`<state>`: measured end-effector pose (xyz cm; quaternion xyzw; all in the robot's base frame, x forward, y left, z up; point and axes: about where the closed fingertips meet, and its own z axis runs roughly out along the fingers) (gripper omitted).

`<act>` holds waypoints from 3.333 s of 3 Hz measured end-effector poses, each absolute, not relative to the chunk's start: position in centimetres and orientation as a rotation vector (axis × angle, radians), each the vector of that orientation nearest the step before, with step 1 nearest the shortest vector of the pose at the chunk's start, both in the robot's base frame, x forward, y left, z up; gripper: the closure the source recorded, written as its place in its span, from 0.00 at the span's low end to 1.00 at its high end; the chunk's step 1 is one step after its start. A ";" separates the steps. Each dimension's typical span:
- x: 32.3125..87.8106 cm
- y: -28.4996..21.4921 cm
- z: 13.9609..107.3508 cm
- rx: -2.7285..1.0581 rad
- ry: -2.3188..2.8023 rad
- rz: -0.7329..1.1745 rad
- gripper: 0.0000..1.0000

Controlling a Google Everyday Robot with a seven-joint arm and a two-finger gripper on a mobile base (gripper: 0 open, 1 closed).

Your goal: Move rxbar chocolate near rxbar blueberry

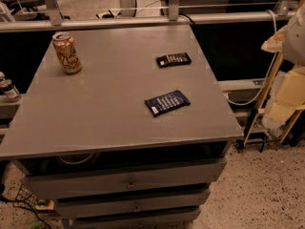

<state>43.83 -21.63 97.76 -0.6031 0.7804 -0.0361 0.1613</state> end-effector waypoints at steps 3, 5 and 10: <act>55.2 -21.9 96.4 -1.617 2.114 0.043 0.00; 67.5 -18.8 93.0 -1.465 2.021 0.284 0.00; 75.0 -12.4 86.1 -1.366 2.030 0.378 0.00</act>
Offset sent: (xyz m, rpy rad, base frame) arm 0.0973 -0.0159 -0.0080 0.1884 -0.0687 -0.0463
